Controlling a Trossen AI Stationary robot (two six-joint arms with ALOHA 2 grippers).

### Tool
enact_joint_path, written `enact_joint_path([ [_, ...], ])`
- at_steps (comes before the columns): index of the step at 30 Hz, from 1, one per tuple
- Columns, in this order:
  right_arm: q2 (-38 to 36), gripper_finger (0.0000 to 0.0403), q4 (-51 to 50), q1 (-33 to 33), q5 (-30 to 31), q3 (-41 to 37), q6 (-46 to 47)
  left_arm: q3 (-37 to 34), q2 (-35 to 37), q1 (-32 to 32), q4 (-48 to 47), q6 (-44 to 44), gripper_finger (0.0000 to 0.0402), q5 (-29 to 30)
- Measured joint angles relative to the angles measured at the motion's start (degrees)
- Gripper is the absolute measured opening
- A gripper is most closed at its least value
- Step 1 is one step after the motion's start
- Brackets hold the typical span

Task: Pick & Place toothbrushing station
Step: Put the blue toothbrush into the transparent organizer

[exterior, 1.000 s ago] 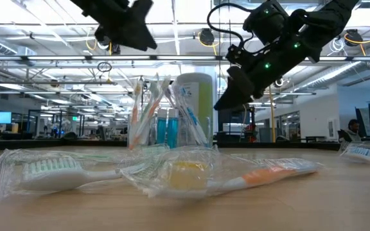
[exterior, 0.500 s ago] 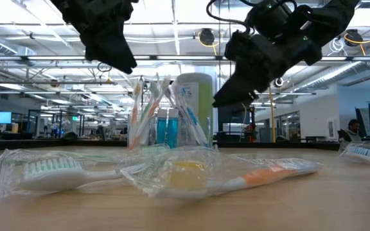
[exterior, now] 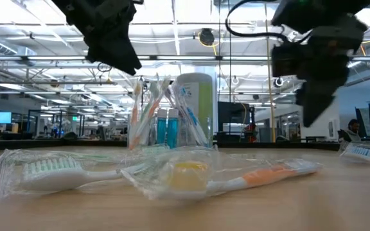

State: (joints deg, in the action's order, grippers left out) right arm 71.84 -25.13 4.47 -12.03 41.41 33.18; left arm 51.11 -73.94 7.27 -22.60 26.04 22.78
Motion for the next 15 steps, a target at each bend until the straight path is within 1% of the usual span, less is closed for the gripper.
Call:
enact_joint_path([
  [3,-2.45,0.0144,-5.54,1.93,2.13,0.0,6.39,-0.05,-0.24,-0.48,0.91,-0.21,0.0182,0.89],
  [5,-2.94,0.0144,-7.57,3.29,4.27,0.0,9.9,0.0,-0.55,-1.08,1.83,-0.24,0.0182,1.11],
  [7,-2.98,0.0144,-8.57,4.4,4.7,-0.03,13.21,-0.04,-0.75,-1.63,2.26,-0.2,0.0182,1.16],
  [9,-2.95,0.0146,-8.16,5.61,5.23,-0.04,14.72,0.04,-1.24,-2.02,3.62,-0.06,0.0182,1.25],
  [12,-2.95,0.0153,-8.42,7.52,9.26,-0.04,15.75,-0.06,-1.62,-2.48,2.84,-0.24,0.0182,0.43],
  [15,-2.97,0.016,-10.23,8.61,11.41,-0.04,17.28,0.0,-1.99,-2.82,3.0,-0.45,0.0182,-0.97],
])
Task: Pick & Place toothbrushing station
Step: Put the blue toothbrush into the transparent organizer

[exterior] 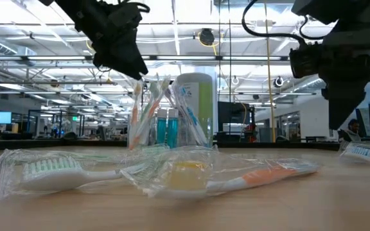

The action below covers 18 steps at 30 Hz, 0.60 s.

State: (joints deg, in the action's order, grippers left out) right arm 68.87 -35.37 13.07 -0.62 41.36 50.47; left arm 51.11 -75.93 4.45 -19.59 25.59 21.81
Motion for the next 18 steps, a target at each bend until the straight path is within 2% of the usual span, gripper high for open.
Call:
enact_joint_path([
  [6,0.01,0.0167,-3.65,2.02,3.81,-0.09,5.8,-0.02,0.01,-0.02,0.19,-1.29,0.0182,-0.37],
  [18,0.06,0.0166,12.43,2.43,3.43,-11.2,9.33,-0.02,0.01,-1.92,1.34,0.19,0.0182,-0.55],
])
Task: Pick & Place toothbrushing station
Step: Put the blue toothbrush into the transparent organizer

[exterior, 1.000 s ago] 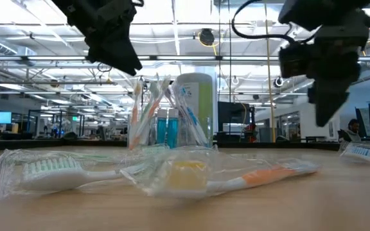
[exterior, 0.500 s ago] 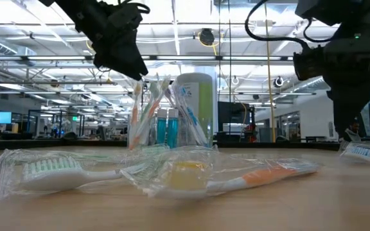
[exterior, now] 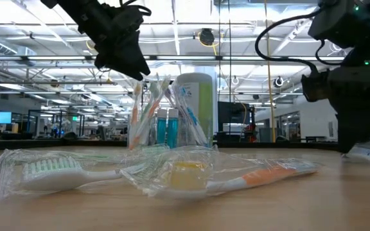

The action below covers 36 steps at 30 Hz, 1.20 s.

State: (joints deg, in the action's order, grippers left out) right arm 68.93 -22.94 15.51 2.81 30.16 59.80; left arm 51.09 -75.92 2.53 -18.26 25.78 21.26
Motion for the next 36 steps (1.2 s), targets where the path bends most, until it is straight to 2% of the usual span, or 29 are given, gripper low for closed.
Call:
enact_joint_path([
  [4,-0.2,0.0166,4.72,-0.04,-2.64,-2.12,1.02,0.0,0.0,-0.6,1.44,-0.17,0.0182,0.0],
  [13,-0.11,0.0145,5.07,3.64,-3.84,-2.15,5.03,0.0,0.02,-2.22,4.22,-1.48,0.0182,0.01],
  [19,0.11,0.0111,4.45,6.9,0.42,-2.2,7.01,0.0,0.02,-3.41,5.11,-2.93,0.0182,0.02],
  [29,0.22,0.0019,5.94,7.15,3.03,-2.33,8.67,0.0,0.02,-4.44,6.8,-3.18,0.0182,0.04],
  [33,0.22,0.0008,13.98,7.12,6.73,-2.42,7.23,0.0,0.02,-4.44,8.77,-5.18,0.0182,0.02],
  [36,0.22,0.0009,23.43,6.82,12.12,-2.4,0.03,0.0,0.02,-4.44,10.19,-6.82,0.0182,-0.04],
])
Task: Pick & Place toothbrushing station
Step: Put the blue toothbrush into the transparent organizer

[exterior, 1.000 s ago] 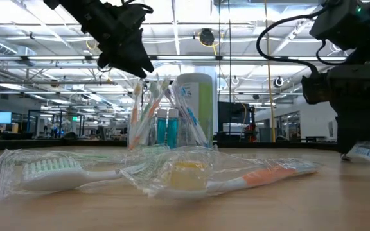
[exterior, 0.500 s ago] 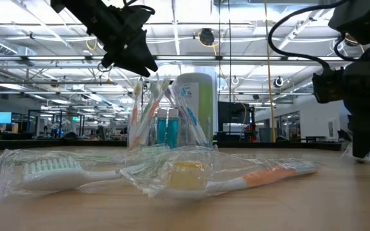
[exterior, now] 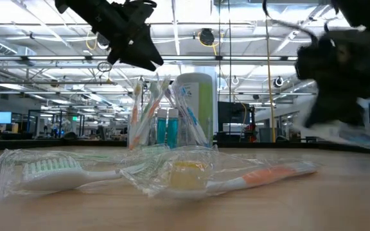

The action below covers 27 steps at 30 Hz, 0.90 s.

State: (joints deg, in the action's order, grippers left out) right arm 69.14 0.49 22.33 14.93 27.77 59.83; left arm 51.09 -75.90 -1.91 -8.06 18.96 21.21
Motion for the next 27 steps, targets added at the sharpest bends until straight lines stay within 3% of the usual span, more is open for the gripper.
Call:
enact_joint_path([
  [7,-0.02,0.0009,28.07,-4.05,20.2,0.03,-29.99,0.0,0.0,0.0,3.51,-1.37,0.0182,-0.2],
  [13,1.11,0.0009,50.52,-10.14,30.72,0.09,-49.51,0.0,0.0,0.0,4.86,-4.45,0.0182,-0.22],
  [16,3.11,0.001,59.04,-13.89,28.29,0.11,-58.18,0.0,0.0,0.0,4.51,-6.22,0.0182,-0.2],
  [20,7.68,0.001,70.64,-19.16,18.9,0.11,-66.08,0.0,0.0,0.0,4.51,-7.3,0.0182,-0.22],
  [27,16.81,0.001,84.98,-26.8,4.67,3.33,-68.9,0.0,0.0,0.0,3.86,-7.28,0.0182,-0.22],
])
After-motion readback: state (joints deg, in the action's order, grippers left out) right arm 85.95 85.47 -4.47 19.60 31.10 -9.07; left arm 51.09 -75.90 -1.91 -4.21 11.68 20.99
